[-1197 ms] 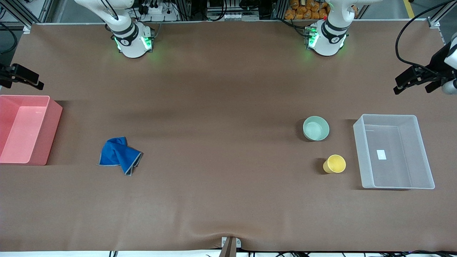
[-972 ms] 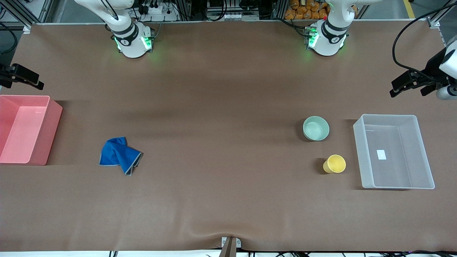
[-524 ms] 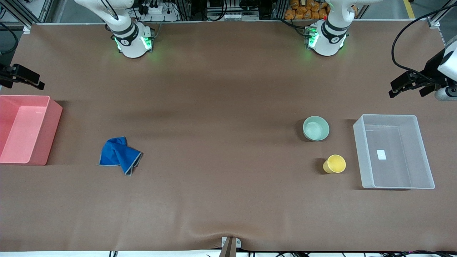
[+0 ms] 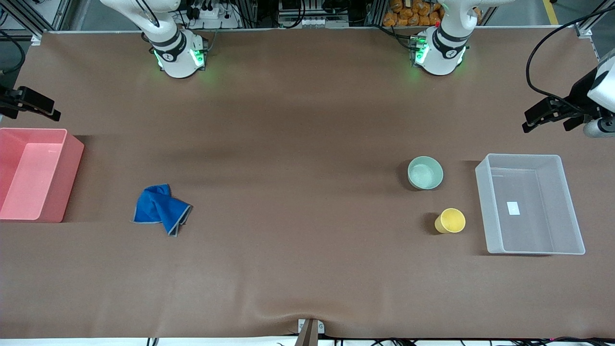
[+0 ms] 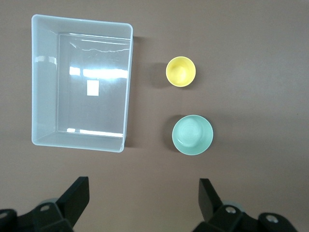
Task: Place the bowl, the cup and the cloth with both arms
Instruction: 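Move the right gripper toward the blue cloth while the left gripper reaches the yellow cup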
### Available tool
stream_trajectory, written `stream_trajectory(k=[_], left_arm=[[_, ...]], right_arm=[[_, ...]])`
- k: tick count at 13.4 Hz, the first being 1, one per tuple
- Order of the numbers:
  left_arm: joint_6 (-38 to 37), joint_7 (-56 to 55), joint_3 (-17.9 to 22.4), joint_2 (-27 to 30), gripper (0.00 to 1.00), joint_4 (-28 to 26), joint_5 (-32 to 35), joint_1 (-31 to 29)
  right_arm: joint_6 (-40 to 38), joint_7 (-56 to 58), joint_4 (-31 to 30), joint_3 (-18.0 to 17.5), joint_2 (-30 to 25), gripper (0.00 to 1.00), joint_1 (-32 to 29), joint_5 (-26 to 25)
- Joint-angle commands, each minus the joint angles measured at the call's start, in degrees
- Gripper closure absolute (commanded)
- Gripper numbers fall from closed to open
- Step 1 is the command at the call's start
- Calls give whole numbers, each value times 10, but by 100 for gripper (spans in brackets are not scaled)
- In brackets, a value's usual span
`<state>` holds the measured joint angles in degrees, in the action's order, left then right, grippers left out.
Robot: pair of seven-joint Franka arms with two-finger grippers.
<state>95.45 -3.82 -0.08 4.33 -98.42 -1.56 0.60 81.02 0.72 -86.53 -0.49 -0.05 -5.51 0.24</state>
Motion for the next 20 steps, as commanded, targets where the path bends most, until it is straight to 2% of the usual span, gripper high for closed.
stream_trajectory(k=[1,5,7,12,13,17,20], left_arm=[[-7,4,2,-2,0,5,-11,3],[1,-1,1,-15,0,7,-11,7],[26,-2,1,-46,0,14,-12,8],[49,-2,2,-185,0,97,-23,7],[76,-1,2,-212,0,110,-23,5],[167,1,2,-281,0,114,-19,9],[211,-3,2,-322,0,114,-18,17]], right_arm=[[-5,-2,-7,-7,-6,0,-13,2],[-12,-4,-7,-6,-6,0,-13,3],[-15,-4,-11,-7,-6,0,-15,3],[-9,-5,-37,-7,-2,0,-15,5],[-5,-6,-46,-7,3,0,-15,5],[19,-10,-44,-7,79,0,-9,6],[55,-9,-43,-7,137,0,-3,31]])
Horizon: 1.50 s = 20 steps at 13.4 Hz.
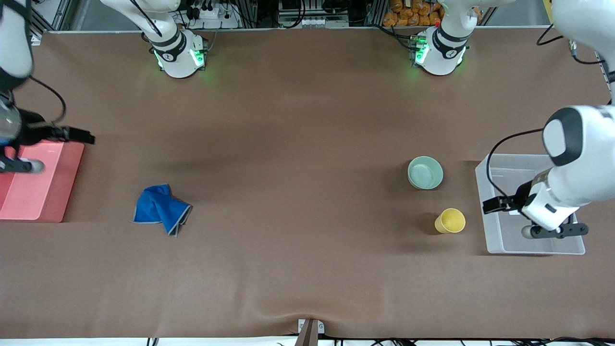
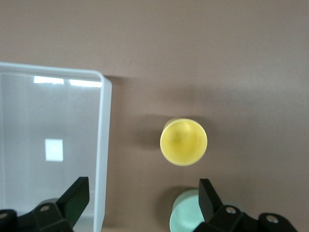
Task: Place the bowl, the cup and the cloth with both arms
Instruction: 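Grasp the blue cloth with the right gripper while the left gripper grasps the cup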
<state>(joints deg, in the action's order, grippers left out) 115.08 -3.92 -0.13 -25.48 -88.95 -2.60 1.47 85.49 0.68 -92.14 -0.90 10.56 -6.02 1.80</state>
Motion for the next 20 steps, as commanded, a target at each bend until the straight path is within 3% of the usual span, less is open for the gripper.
stream_trajectory(k=[1,5,7,13,17,20], left_arm=[[20,-2,2,-30,0,19,-7,9],[60,0,3,-71,0,19,-3,18],[71,2,3,-89,14,19,9,19],[81,-8,1,-110,24,17,13,15],[88,-13,1,-124,26,14,13,18],[88,-14,1,-133,33,13,13,22]], right_arm=[[26,-9,11,-3,46,0,3,15],[138,-8,-19,-3,98,0,3,15],[210,-8,-67,-3,91,0,16,15],[391,0,-170,-4,90,0,38,15],[415,16,-192,-5,90,0,36,15],[481,16,-213,-4,97,0,36,15]])
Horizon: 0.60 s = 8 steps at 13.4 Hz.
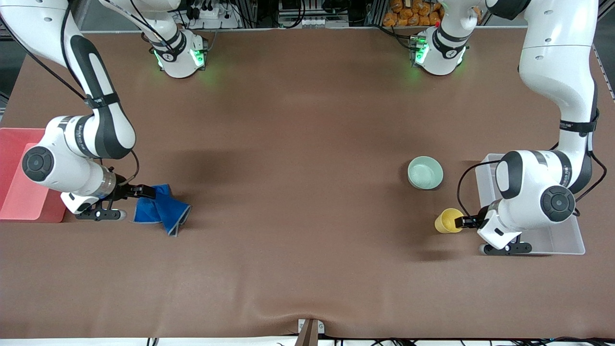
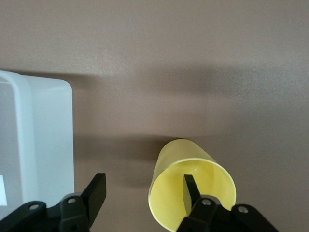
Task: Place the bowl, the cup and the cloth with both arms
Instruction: 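Grasp the blue cloth with the right gripper while the left gripper grasps the cup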
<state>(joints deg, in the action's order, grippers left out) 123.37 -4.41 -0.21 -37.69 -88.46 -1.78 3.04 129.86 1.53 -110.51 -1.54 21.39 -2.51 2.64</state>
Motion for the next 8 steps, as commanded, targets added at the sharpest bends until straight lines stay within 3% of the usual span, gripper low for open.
stream_trajectory(k=[1,3,6,7,8], left_arm=[[7,-10,2,-13,37,8,5,9],[13,-11,2,-19,45,7,5,11],[14,-10,3,-19,90,7,6,10],[14,-9,3,-18,100,7,10,9],[14,-4,3,-14,100,8,11,8]], right_arm=[[56,5,-42,2,-11,0,2,6],[79,3,-55,2,-8,0,0,6],[110,0,-80,2,-5,0,0,7],[133,-1,-93,2,-4,0,3,7],[160,-1,-107,2,-3,0,3,7]])
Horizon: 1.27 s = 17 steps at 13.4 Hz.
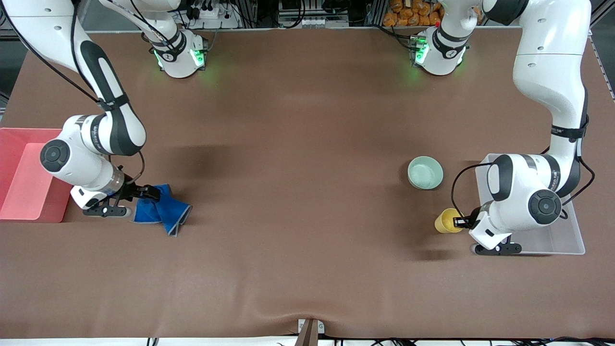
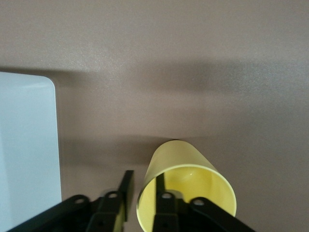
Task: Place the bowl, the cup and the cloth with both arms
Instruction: 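Grasp the blue cloth with the right gripper while the left gripper grasps the cup, then lift the cloth with the right gripper while the left gripper carries the cup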
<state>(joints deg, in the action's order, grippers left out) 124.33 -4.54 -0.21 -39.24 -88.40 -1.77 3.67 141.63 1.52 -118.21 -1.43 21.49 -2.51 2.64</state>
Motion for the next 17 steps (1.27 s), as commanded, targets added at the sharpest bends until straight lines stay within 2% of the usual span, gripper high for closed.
stream_trajectory(k=[1,5,7,8,10,11,12,15,17], left_arm=[[5,-6,3,3,100,11,10,2],[-17,-13,3,48,100,13,-14,-7],[-71,-13,7,93,100,16,-15,-18],[-93,-12,6,111,100,28,-18,-34],[-143,-6,6,124,100,58,-23,-60],[-160,-2,6,125,100,64,-19,-76],[-163,17,7,126,100,66,-18,-89],[-154,80,8,100,100,68,-20,-135],[-133,90,8,71,100,67,-22,-143]], right_arm=[[66,-1,-40,1,-3,0,3,7],[89,-1,-48,1,0,0,3,7],[122,-1,-62,1,3,0,3,7],[160,-1,-77,0,7,19,4,7],[218,-1,-97,0,12,73,6,7],[219,-2,-97,0,13,91,6,7],[219,-3,-97,0,13,100,6,7],[218,-19,-97,-1,9,100,7,7],[218,-44,-94,-1,5,100,22,7]])
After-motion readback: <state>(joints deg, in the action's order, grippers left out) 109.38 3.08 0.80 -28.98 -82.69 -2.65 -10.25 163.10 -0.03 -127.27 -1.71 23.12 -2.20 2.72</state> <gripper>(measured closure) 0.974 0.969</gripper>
